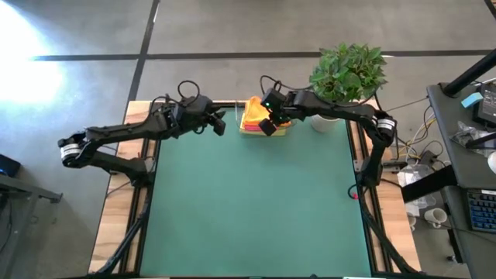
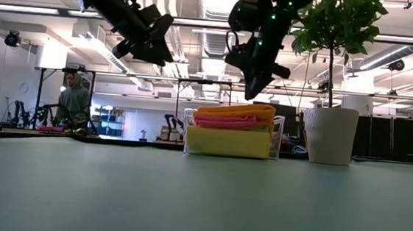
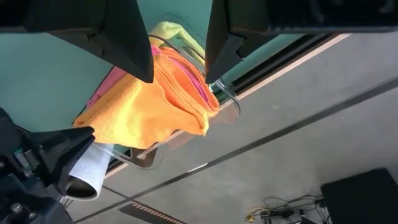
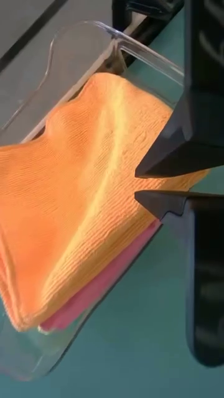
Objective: Fold microfiber towels
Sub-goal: Put the folded orange towel into the transparent bin
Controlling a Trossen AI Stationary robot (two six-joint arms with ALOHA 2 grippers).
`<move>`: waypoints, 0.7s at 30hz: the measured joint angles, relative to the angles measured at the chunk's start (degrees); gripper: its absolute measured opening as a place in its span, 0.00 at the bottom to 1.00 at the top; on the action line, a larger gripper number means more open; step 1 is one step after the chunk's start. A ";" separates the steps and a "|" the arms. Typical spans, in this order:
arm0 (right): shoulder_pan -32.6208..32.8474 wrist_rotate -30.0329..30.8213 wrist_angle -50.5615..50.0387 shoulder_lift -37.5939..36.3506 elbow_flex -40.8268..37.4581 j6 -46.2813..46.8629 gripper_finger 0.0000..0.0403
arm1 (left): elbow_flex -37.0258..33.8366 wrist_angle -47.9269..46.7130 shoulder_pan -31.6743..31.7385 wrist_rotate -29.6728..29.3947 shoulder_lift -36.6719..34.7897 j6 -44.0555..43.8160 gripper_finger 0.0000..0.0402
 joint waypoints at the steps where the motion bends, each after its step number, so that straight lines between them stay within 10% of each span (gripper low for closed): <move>1: 0.02 -0.01 0.09 0.00 -0.03 -0.03 0.08 | -0.01 0.00 0.00 0.00 0.01 0.00 0.32; 21: 11.93 8.25 -0.36 -14.66 -9.99 -0.43 0.06 | 0.01 0.00 -0.02 -0.04 0.00 0.04 0.32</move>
